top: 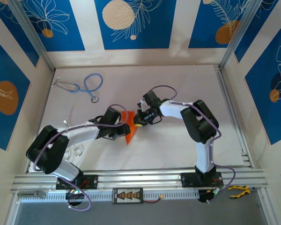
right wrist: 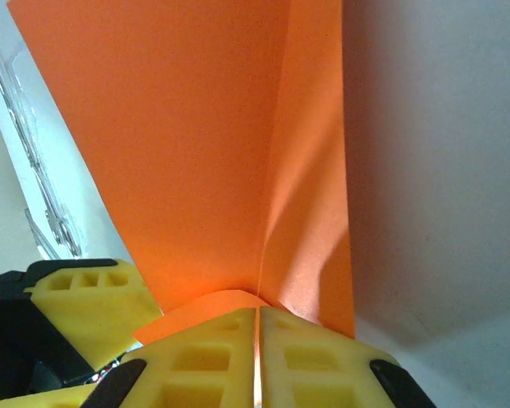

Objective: Fold a paper plane with a square sheet of paper (pick it up from the middle)
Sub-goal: Turn over a paper plane at the center of the table.

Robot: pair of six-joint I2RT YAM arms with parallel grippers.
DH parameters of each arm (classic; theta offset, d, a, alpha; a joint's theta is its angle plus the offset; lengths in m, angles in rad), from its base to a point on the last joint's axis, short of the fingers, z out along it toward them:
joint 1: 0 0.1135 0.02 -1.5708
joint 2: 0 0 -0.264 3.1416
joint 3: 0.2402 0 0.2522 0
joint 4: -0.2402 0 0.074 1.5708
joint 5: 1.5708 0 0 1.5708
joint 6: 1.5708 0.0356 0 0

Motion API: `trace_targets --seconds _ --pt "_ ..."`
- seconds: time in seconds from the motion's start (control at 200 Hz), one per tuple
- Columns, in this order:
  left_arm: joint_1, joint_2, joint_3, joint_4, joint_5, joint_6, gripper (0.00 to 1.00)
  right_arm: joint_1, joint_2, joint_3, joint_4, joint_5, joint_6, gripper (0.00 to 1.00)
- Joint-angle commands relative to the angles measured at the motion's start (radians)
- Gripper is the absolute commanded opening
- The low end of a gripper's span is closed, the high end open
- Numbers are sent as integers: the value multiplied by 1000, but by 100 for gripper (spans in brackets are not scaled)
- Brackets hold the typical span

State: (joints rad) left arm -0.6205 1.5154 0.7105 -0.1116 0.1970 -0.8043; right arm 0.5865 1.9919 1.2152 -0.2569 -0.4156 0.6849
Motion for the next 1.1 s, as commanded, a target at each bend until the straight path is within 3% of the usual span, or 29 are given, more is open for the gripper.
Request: trace_targets --seconds 0.0,0.475,0.77,1.096 --pt "11 15 20 59 50 1 45 -7 10 -19 -1 -4 13 10" --pt "-1 43 33 29 -2 11 44 -10 19 -57 38 -11 40 8" --pt "-20 109 89 21 40 53 31 -11 21 -75 65 -23 56 8" --pt "-97 192 236 -183 -89 164 19 -14 19 -88 96 -41 77 8"
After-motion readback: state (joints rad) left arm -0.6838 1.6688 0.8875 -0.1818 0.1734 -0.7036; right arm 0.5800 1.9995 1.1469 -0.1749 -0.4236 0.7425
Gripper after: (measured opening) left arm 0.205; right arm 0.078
